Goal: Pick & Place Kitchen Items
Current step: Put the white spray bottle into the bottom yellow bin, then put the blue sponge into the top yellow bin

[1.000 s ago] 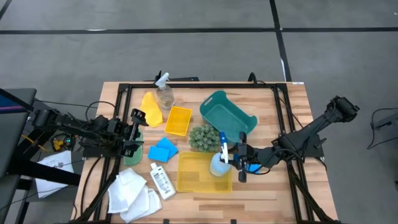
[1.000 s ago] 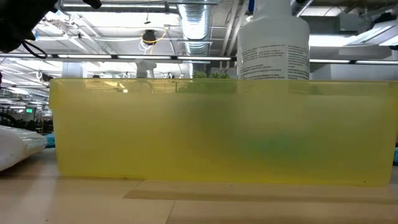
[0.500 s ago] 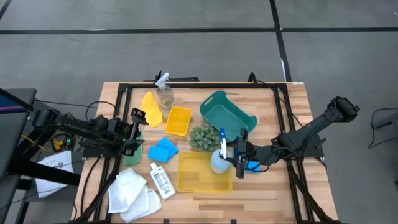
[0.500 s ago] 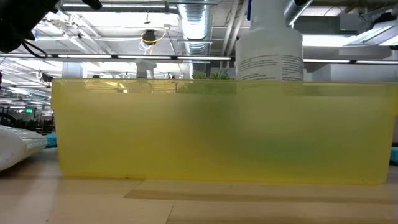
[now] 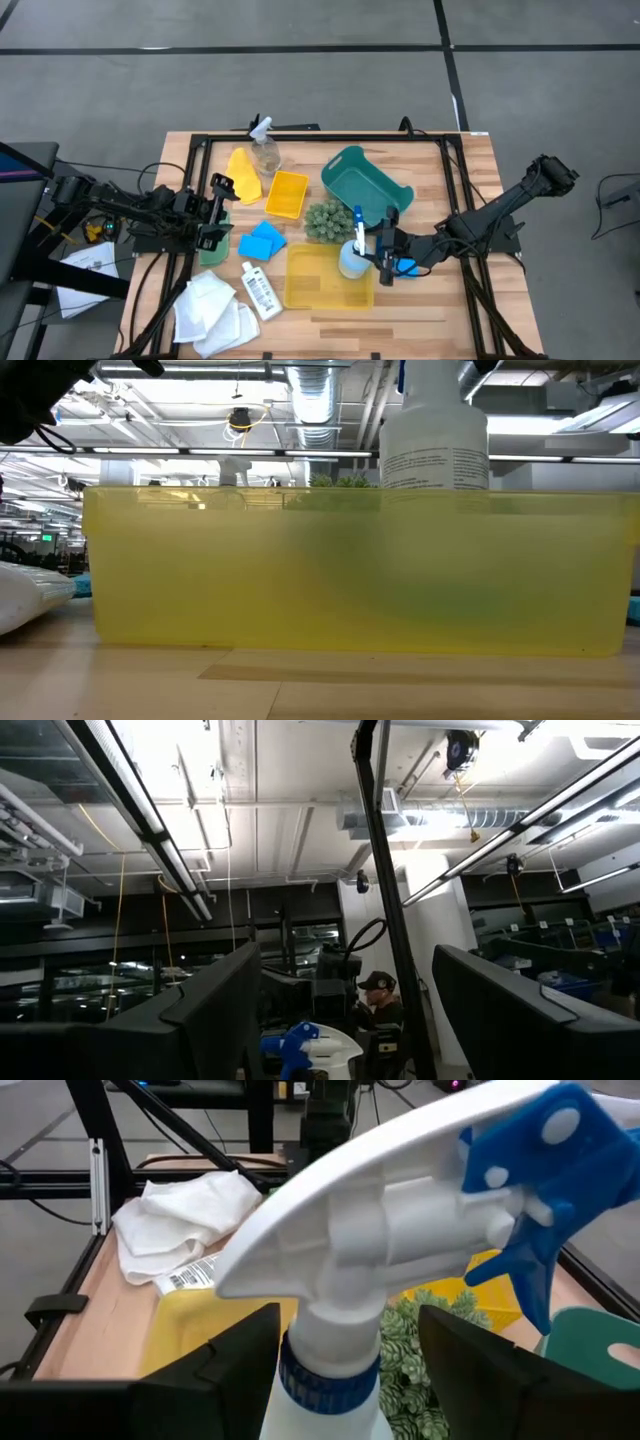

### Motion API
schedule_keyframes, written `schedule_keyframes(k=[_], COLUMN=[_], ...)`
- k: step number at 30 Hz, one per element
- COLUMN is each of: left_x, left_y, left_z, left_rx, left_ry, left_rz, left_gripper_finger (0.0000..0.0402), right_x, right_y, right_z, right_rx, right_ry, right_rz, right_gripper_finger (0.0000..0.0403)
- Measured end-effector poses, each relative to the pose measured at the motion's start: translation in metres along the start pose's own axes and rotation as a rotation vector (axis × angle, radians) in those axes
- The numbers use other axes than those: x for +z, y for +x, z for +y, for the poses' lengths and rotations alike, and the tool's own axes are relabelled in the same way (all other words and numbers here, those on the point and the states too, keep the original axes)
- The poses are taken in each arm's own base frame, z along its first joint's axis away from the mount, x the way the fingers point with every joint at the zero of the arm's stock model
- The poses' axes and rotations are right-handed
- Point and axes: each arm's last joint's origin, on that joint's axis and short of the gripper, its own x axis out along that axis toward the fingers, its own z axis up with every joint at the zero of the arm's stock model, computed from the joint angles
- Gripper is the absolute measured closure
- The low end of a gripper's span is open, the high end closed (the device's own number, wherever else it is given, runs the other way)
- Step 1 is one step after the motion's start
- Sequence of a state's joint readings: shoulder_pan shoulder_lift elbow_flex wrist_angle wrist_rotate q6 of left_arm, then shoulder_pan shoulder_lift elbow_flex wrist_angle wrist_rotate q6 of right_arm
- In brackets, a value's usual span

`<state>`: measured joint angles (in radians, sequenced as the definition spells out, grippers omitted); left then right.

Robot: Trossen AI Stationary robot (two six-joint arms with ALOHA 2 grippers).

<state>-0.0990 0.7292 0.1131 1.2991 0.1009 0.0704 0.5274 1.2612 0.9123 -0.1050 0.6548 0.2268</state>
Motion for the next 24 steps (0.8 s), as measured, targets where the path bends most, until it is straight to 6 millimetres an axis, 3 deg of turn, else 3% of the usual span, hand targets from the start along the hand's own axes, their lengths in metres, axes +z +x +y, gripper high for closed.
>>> schedule_keyframes(k=[14,24], left_x=[-0.001,-0.002], left_y=[0.000,0.000], left_z=[0.000,0.000], left_rx=[-0.001,-0.001], left_ry=[0.002,0.021], left_rz=[0.009,0.022], left_gripper_finger=[0.0112,0.0112], right_x=[0.007,-0.008], right_y=[-0.033,-0.054], right_z=[-0.006,-0.010], right_rx=[0.057,0.072], right_ry=[-0.008,-0.054], right_rz=[-0.016,0.120], right_gripper_finger=[0.0173,0.0173])
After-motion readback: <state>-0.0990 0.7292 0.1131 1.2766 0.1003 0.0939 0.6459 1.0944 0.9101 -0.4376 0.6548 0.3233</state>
